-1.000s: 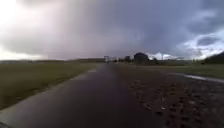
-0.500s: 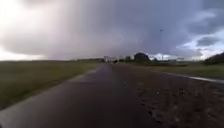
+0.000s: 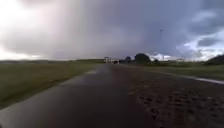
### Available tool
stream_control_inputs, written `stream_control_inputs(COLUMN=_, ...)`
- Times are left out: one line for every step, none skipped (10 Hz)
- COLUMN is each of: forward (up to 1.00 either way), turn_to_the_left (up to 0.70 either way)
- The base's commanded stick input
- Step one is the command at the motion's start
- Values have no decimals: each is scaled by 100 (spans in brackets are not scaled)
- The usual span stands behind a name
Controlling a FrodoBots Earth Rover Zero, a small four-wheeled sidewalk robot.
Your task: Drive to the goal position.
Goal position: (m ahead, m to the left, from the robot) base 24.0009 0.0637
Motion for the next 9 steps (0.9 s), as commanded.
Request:
stream_control_inputs(forward=70, turn_to_the_left=0)
stream_control_inputs(forward=70, turn_to_the_left=0)
stream_control_inputs(forward=70, turn_to_the_left=0)
stream_control_inputs(forward=70, turn_to_the_left=0)
stream_control_inputs(forward=70, turn_to_the_left=0)
stream_control_inputs(forward=70, turn_to_the_left=0)
stream_control_inputs(forward=70, turn_to_the_left=0)
stream_control_inputs(forward=70, turn_to_the_left=0)
stream_control_inputs(forward=70, turn_to_the_left=0)
